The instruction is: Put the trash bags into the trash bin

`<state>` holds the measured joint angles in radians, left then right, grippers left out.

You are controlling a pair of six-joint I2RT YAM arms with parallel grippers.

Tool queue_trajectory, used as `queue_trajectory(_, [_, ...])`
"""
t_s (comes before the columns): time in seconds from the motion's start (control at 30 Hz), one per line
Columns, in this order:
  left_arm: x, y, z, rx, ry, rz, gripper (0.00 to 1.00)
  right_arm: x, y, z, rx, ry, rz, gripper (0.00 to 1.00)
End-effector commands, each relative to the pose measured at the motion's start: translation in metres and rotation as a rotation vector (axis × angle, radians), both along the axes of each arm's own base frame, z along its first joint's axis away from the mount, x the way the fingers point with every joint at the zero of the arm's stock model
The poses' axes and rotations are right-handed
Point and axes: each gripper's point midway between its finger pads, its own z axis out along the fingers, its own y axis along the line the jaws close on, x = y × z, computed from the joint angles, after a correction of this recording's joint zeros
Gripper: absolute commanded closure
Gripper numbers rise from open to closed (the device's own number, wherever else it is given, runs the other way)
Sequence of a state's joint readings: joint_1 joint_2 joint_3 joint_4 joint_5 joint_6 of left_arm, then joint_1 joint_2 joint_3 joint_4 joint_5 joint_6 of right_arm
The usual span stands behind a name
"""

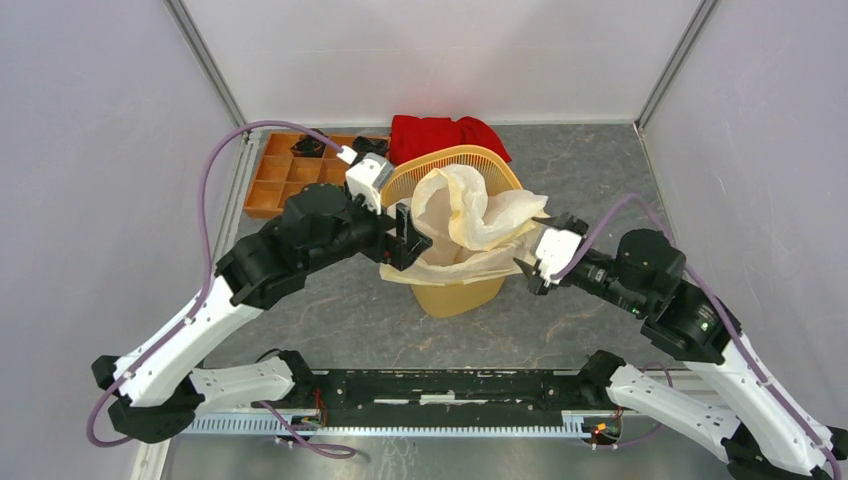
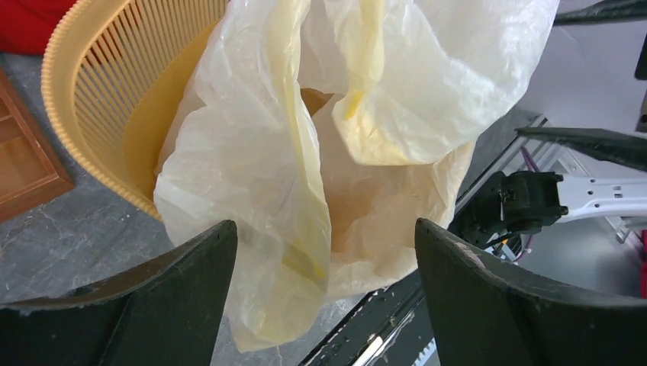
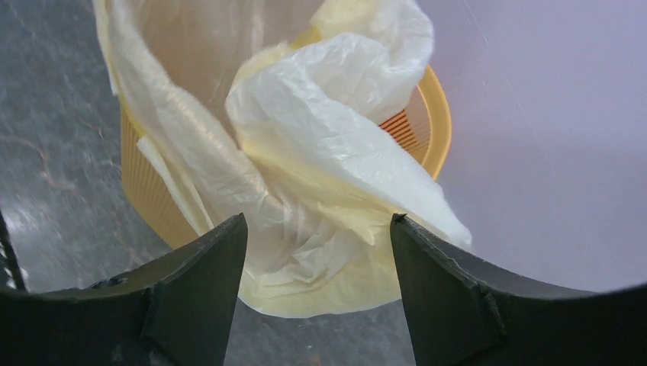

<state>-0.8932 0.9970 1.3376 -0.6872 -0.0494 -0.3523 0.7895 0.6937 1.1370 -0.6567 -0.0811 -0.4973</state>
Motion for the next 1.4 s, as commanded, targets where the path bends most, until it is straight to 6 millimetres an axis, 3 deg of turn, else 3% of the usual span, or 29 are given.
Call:
queue_trajectory(0.0, [0.007,-0.003,0.029,-0.006,-0.078,-0.010,0.08,-0.005,0.016,0.001,-0.140,-0.255,0.195,0.25])
queue_trajectory(0.13, [0.030,0.008,0.020,0.078,-0.055,0.127,0.20,-0.003,0.016,-0.013,-0.274,-0.404,0.264,0.29])
queue_trajectory(0.2, [0.038,0.014,0.017,0.112,-0.053,0.179,0.27,-0.002,0.015,-0.007,-0.271,-0.468,0.253,0.27])
queue_trajectory(0.33, [0.042,0.023,0.018,0.136,-0.061,0.225,0.37,-0.004,0.014,0.010,-0.252,-0.513,0.249,0.27])
queue_trajectory(0.5, [0.044,0.020,0.022,0.147,-0.061,0.219,0.47,0.011,0.014,0.002,-0.328,-0.493,0.217,0.28])
queue_trajectory(0.63, [0.039,0.004,0.024,0.119,-0.034,0.150,0.36,0.017,0.015,0.007,-0.327,-0.498,0.194,0.35])
queue_trajectory(0.73, [0.044,0.005,0.017,0.148,-0.029,0.173,0.37,0.019,0.013,0.013,-0.309,-0.508,0.168,0.46])
queue_trajectory(0.9, [0.044,0.005,0.016,0.156,-0.022,0.170,0.50,0.015,0.011,0.027,-0.220,-0.533,0.142,0.46])
queue_trajectory(1.0, [0.043,0.005,0.019,0.146,-0.024,0.169,0.59,0.014,0.008,0.026,-0.200,-0.542,0.125,0.43])
queue_trajectory(1.13, [0.040,0.005,0.021,0.130,-0.020,0.161,0.63,0.016,0.004,0.028,-0.168,-0.536,0.086,0.36])
queue_trajectory(1.23, [0.039,0.006,0.016,0.135,-0.013,0.163,0.70,0.017,0.008,0.020,-0.182,-0.518,0.103,0.36])
queue_trajectory(1.37, [0.043,0.012,0.012,0.153,-0.014,0.201,0.91,0.024,0.010,0.016,-0.209,-0.506,0.094,0.42])
